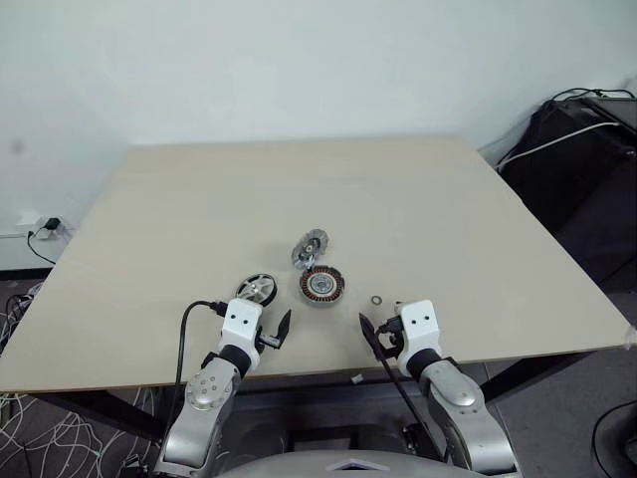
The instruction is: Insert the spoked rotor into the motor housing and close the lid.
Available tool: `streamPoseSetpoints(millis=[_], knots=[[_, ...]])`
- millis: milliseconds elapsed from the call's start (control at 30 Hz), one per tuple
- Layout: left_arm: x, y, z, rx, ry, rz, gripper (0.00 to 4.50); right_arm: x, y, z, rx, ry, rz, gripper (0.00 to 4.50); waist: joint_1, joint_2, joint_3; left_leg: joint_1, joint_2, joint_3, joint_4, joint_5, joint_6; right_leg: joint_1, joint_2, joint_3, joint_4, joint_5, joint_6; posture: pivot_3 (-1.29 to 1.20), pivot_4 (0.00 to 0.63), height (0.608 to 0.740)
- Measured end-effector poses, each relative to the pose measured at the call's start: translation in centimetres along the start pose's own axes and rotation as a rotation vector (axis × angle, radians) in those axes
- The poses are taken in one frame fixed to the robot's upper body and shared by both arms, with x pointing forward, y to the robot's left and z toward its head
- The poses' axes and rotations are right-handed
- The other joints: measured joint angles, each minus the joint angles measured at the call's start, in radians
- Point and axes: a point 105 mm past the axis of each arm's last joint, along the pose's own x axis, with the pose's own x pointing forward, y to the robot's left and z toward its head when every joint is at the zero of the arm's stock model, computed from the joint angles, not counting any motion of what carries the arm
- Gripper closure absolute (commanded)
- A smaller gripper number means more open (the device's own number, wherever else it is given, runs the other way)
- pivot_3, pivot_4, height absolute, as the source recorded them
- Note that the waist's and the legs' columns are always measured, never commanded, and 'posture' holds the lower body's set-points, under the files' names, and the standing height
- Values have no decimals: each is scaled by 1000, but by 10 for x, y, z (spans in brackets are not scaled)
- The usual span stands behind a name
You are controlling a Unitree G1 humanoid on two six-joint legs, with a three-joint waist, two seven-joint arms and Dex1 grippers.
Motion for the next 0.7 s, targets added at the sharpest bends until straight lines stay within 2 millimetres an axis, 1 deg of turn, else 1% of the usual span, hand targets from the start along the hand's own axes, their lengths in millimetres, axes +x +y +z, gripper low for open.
streamPoseSetpoints(millis=[100, 233, 367, 433, 533, 700], knots=[[0, 0, 0, -1, 1, -2, 11, 10, -3, 4, -7, 17, -29, 0, -1, 0, 0, 0, 0, 0, 0, 0, 0, 0, 0, 0, 0, 0, 0, 0, 0, 740], [1, -2, 0, -2, 2, -8, 11, 27, -5, 4, 3, 62, -67, 0, -1, 0, 0, 0, 0, 0, -1, 0, 0, 0, 0, 0, 0, 0, 0, 0, 0, 740], [1, -3, 0, -2, 2, -10, 11, 42, -7, -3, 16, 119, -90, 0, -2, 0, 0, 0, 0, 0, -1, 0, 0, -1, 0, 0, 0, 3, -5, 0, 0, 740], [1, -3, 0, -2, 2, -11, 11, 47, -8, -4, 19, 133, -100, 0, -3, 0, 0, 0, 0, 0, -1, 0, 0, -1, 0, 0, 0, 3, -6, 0, 0, 740], [1, -3, -1, -4, 11, -11, 11, 55, -16, -4, 35, 145, -125, 0, -5, 0, 0, 0, 0, 0, -1, 0, 0, -1, 0, 0, 0, 3, -6, 0, 0, 740], [1, -3, -2, -6, 14, -9, 11, 58, -23, -8, 59, 160, -143, 0, -9, 1, 0, 0, 0, 0, -2, 3, 4, -1, 0, 0, 0, 3, -6, 0, 0, 740]])
